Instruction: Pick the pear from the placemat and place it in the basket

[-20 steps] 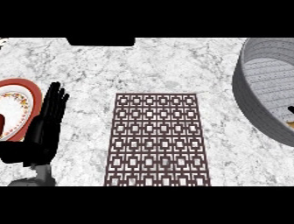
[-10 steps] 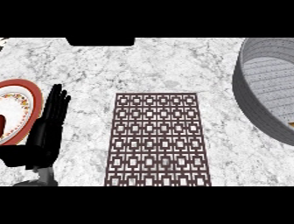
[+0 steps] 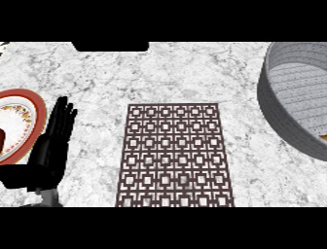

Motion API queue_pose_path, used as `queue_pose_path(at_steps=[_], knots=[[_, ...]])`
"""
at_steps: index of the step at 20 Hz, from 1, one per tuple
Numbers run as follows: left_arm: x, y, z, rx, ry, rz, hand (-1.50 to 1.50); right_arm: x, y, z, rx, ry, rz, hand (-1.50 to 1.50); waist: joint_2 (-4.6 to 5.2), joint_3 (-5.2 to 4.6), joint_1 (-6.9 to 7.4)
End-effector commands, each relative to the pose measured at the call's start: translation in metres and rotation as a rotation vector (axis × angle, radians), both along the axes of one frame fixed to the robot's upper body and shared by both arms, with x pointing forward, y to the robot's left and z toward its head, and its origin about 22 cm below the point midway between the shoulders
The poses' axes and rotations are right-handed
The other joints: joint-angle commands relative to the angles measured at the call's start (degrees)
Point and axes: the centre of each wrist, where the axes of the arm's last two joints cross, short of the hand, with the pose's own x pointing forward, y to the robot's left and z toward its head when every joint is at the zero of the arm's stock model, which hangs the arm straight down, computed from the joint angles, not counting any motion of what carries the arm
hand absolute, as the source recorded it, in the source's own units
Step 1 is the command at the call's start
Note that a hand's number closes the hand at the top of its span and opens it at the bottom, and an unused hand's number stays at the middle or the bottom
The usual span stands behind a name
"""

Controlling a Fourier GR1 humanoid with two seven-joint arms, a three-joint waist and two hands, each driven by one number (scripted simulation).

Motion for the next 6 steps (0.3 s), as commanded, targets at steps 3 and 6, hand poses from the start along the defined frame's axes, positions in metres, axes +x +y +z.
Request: queue_pose_path(at_steps=[3, 6], knots=[[-0.009, 0.002, -0.001, -0.008, -0.001, 0.018, 0.00, -0.052, -0.035, 0.049, 0.021, -0.055, 0.122, -1.50, -0.16, 0.00, -0.45], [-0.001, 0.015, 0.022, -0.013, -0.015, -0.001, 0.00, -0.072, -0.049, 0.033, 0.063, -0.085, 0.127, -1.50, -0.07, 0.03, -0.02]])
